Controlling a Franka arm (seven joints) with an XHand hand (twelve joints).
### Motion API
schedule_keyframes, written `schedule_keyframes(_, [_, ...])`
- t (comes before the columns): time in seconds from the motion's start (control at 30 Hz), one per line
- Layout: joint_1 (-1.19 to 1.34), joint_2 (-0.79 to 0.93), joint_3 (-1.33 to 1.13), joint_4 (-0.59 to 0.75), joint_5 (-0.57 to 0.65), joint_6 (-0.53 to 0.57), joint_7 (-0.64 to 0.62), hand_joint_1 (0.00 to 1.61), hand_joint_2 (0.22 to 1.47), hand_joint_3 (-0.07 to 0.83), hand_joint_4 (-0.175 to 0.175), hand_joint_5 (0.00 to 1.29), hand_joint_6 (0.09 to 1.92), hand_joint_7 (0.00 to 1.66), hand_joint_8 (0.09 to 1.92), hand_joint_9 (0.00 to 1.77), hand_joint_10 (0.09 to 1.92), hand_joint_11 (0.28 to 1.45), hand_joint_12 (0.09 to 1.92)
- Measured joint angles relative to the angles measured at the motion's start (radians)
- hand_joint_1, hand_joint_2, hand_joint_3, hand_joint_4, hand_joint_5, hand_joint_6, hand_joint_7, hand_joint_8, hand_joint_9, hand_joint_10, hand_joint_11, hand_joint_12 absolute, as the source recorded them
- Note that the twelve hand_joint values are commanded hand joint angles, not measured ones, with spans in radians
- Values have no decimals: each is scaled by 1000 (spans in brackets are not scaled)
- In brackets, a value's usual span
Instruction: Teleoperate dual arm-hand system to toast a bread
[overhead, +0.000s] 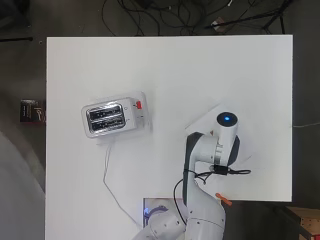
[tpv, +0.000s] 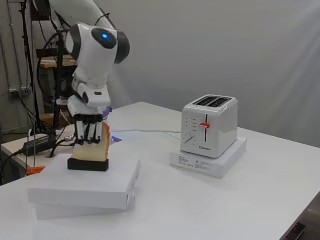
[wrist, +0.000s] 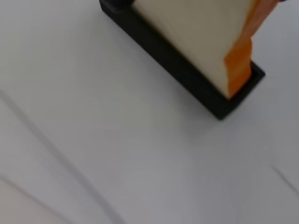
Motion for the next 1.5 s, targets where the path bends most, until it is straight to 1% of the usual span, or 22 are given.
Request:
schedule_keyframes(0.1, [-54, -67, 249, 7, -13, -8, 33, 1259, 1116, 0, -175, 801, 1109, 1196, 760, 1545, 87, 628, 918])
schedule_keyframes(0.17, [-90, -117, 381, 19, -1, -16, 37, 1256, 1122, 0, -175, 789, 1126, 1183, 782, 1547, 87, 633, 905])
schedule_keyframes(0.27, [-136, -184, 488, 30, 54, -9, 16, 1252, 1133, 1, -175, 766, 1163, 1159, 818, 1541, 87, 634, 925])
schedule_keyframes(0.3, [-150, -203, 500, 31, 82, 0, -2, 1250, 1137, 0, -175, 757, 1185, 1152, 820, 1524, 87, 630, 902])
schedule_keyframes(0.43, [-169, -238, 516, 19, 175, 41, -68, 1245, 1145, 0, -175, 741, 1235, 1132, 835, 1470, 87, 645, 718])
schedule_keyframes(0.53, [-166, -242, 576, 8, 250, 68, -115, 1239, 1156, 0, -175, 723, 1258, 1102, 892, 1418, 87, 682, 472])
schedule_keyframes(0.67, [-161, -244, 700, -34, 357, 141, -255, 1231, 1171, 1, -175, 691, 1322, 1072, 926, 1366, 87, 745, 209])
schedule_keyframes(0.7, [-158, -239, 728, -46, 378, 163, -284, 1229, 1173, 2, -174, 688, 1334, 1068, 925, 1358, 87, 754, 169])
schedule_keyframes(0.77, [-154, -212, 764, -51, 407, 182, -333, 1222, 1178, 0, -160, 685, 1360, 1058, 924, 1342, 87, 765, 114])
schedule_keyframes(0.87, [-155, -122, 790, 3, 451, 171, -429, 1219, 1180, 1, -150, 694, 1313, 1038, 999, 1356, 87, 785, 90])
schedule_keyframes(0.97, [-158, -23, 857, 60, 468, 196, -447, 1219, 1182, 2, -150, 698, 1288, 1027, 1037, 1364, 87, 796, 87])
schedule_keyframes(1.03, [-164, 49, 909, 125, 476, 193, -460, 1218, 1183, 2, -149, 692, 1302, 1026, 1032, 1363, 87, 813, 92])
schedule_keyframes(1.17, [-170, 175, 967, 246, 497, 191, -491, 1208, 1189, 2, -130, 677, 1377, 1023, 979, 1328, 87, 800, 87])
schedule_keyframes(1.27, [-172, 200, 1003, 250, 495, 208, -505, 1217, 1185, -1, -150, 679, 1357, 1038, 974, 1360, 87, 820, 87])
schedule_keyframes(1.37, [-179, 188, 1007, 201, 454, 234, -514, 1225, 1175, -1, -160, 697, 1321, 1059, 951, 1386, 87, 838, 94])
schedule_keyframes(1.5, [-191, 152, 998, 169, 443, 222, -523, 1231, 1171, 0, -172, 702, 1298, 1067, 951, 1383, 87, 827, 90])
